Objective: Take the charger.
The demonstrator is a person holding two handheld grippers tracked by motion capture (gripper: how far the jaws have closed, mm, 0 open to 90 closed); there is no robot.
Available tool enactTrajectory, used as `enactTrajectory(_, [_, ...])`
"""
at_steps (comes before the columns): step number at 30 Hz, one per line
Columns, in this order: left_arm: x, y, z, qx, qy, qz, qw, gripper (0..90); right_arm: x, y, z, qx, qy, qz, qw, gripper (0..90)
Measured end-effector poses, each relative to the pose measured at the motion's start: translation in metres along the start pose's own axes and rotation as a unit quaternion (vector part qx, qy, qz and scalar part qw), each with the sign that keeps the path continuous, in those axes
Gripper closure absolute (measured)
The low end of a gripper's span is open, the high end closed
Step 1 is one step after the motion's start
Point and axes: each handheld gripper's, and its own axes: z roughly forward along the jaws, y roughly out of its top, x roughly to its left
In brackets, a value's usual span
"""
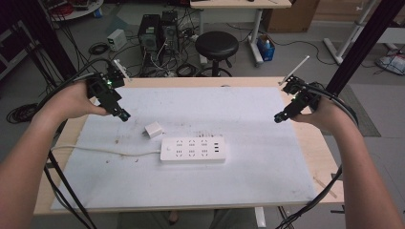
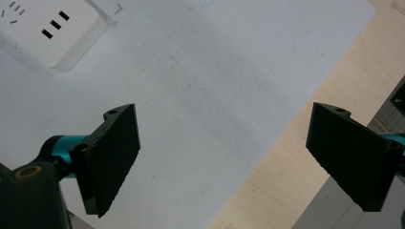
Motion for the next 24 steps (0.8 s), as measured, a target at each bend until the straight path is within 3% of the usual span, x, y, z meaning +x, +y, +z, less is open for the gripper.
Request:
enactTrajectory(16, [0.001,0.013,0.016,-0.001,-0.005,0.002,1.0,16.5,0.001,0.0,0.002,-0.012,0.01,-0.003,0.9999,10.6])
enactTrajectory(23, [0.004,0.024,0.037,-0.001,-0.013,-0.003,0.9999,16.5,-0.001,0.001,0.004,-0.014,0.013,-0.005,0.9998,10.6])
enactTrajectory(24, [0.005,0.027,0.048,0.007,-0.014,0.002,0.9999,16.5,-0.001,0.001,0.004,-0.016,0.014,-0.003,0.9998,10.6])
